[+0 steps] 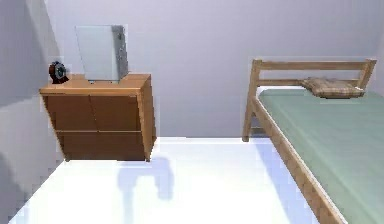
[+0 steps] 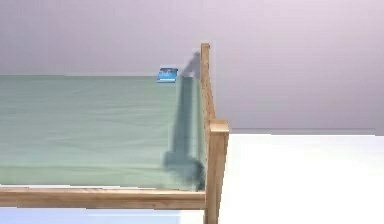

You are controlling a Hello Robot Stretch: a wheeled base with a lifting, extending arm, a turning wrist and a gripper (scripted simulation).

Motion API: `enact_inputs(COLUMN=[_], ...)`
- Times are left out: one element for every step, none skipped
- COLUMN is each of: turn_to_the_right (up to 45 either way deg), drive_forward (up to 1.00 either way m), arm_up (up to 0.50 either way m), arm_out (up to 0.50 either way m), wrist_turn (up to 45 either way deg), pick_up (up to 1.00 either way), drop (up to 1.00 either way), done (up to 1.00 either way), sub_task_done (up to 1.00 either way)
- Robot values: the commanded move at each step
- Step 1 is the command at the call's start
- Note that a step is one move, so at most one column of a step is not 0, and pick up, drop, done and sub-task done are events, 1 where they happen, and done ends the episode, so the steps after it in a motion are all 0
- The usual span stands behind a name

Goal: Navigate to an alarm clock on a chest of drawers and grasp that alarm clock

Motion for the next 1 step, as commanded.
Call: enact_inputs(turn_to_the_right=[-9.0], drive_forward=[0.0], arm_up=[0.0], arm_out=[0.0], wrist_turn=[0.0], pick_up=[0.0], drop=[0.0], done=[0.0], sub_task_done=[0.0])
